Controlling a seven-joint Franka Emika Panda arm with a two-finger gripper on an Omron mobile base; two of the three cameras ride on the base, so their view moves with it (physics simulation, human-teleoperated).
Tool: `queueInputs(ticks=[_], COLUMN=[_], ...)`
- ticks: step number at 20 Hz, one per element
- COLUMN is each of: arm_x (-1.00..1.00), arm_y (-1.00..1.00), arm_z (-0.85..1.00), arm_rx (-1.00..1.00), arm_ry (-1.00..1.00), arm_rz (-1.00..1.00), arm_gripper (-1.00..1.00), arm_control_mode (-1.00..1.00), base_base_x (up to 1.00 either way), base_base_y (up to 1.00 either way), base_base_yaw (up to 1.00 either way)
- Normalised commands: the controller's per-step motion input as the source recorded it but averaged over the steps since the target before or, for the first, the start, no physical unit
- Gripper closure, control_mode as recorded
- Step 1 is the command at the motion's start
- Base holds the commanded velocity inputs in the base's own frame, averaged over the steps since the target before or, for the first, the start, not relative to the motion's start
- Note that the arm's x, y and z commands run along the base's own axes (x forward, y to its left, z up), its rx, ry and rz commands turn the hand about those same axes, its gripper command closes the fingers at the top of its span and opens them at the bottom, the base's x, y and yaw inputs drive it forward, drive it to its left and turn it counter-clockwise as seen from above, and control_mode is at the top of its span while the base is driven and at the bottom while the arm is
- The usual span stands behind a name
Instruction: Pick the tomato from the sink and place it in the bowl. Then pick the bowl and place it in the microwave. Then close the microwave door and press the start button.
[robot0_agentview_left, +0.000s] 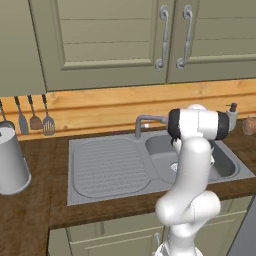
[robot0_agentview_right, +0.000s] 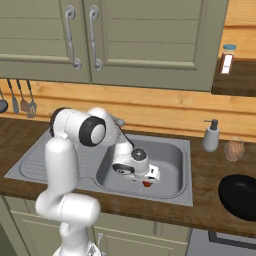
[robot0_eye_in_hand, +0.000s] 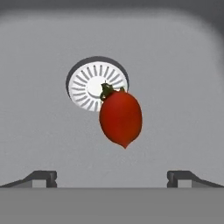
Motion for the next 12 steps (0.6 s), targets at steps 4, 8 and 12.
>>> queueInputs(ticks=[4,8,12], arm_x=[0.16,0.16,0.21], arm_y=[0.02,0.0,-0.03], arm_z=[-0.24,-0.18,-0.06], arm_rx=[0.0,0.0,0.0], arm_ry=[0.0,0.0,0.0], arm_rz=[0.01,0.01,0.0], arm_gripper=[-1.0,-1.0,-1.0], arm_control_mode=[-1.0,-1.0,-1.0], base_base_x=[0.0,0.0,0.0], base_base_y=[0.0,0.0,0.0], base_base_yaw=[0.0,0.0,0.0])
